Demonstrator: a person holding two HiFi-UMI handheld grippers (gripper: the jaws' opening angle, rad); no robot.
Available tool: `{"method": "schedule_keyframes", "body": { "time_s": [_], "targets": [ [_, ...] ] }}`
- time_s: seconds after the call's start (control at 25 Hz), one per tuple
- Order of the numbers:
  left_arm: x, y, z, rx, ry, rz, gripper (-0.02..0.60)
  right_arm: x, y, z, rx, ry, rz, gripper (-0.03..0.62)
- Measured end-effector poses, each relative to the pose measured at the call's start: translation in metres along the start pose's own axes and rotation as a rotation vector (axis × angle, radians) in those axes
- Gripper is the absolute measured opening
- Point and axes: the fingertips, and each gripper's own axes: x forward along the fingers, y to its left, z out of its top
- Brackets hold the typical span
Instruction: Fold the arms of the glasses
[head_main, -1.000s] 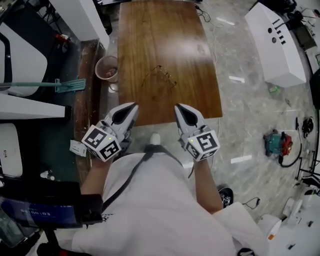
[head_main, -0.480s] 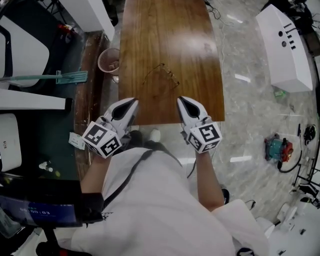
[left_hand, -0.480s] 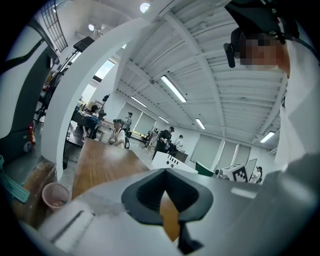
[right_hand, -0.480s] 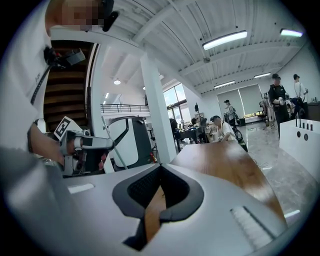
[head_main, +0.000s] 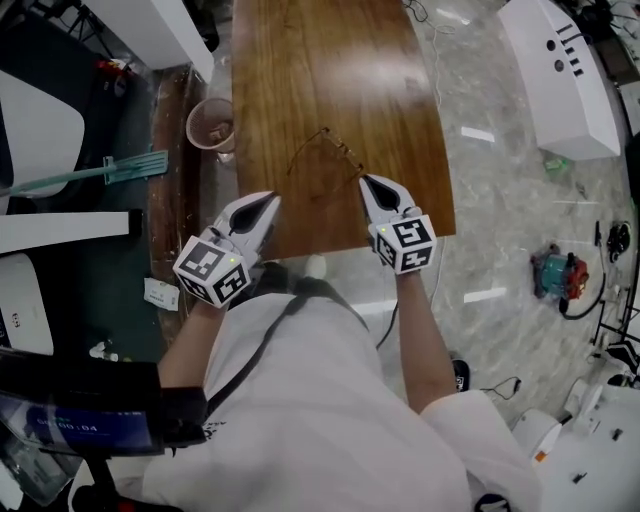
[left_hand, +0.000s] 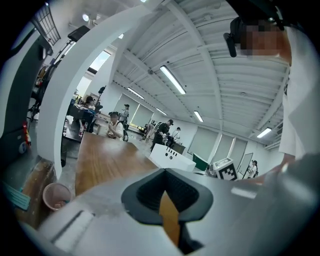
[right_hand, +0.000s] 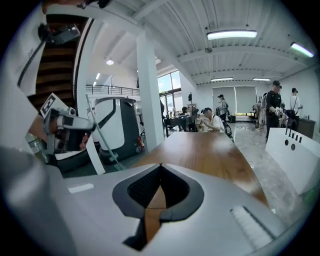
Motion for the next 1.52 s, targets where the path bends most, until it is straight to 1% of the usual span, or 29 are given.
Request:
{"method": "schedule_keyframes", "body": {
  "time_s": [0.2,0.32,0.48,0.68,0.8,0.96,1.08,1.36,1.4,1.48,1.52],
  "targets": [
    [0.004,0.022,-0.004,-0.026,0.030,-0.015,0.005,0.038,-0.025,-0.025,-0.039,0.120,-0.049,0.012],
    [0.009,0.033,-0.012,-0.028,0.053,-0.019,0.006,0.057,-0.037,-0.040,-0.062,0.182,-0.058,0.039],
    [0.021,0.043,-0.023,-0.021,0.085,-0.019,0.006,0.079,-0.045,-0.050,-0.102,0.246,-0.042,0.065],
    [0.049,0.046,-0.038,-0.012,0.130,-0.024,0.008,0.105,-0.050,-0.058,-0.147,0.315,-0.002,0.087],
    [0.066,0.042,-0.045,-0.010,0.152,-0.042,0.031,0.119,-0.058,-0.064,-0.172,0.360,0.008,0.091],
    [0.083,0.040,-0.057,-0.009,0.177,-0.050,0.031,0.133,-0.065,-0.076,-0.181,0.426,0.024,0.091],
    [0.096,0.043,-0.065,-0.012,0.189,-0.038,0.032,0.140,-0.070,-0.081,-0.189,0.447,0.033,0.091],
    [0.104,0.049,-0.069,-0.017,0.203,-0.027,0.031,0.154,-0.067,-0.090,-0.194,0.529,0.073,0.087],
    [0.104,0.050,-0.070,-0.019,0.203,-0.024,0.031,0.155,-0.066,-0.092,-0.196,0.539,0.076,0.081],
    [0.102,0.052,-0.072,-0.018,0.203,-0.021,0.032,0.157,-0.066,-0.096,-0.199,0.555,0.075,0.037],
    [0.101,0.053,-0.072,-0.018,0.203,-0.019,0.031,0.158,-0.067,-0.096,-0.197,0.557,0.074,0.037]
  ]
}}
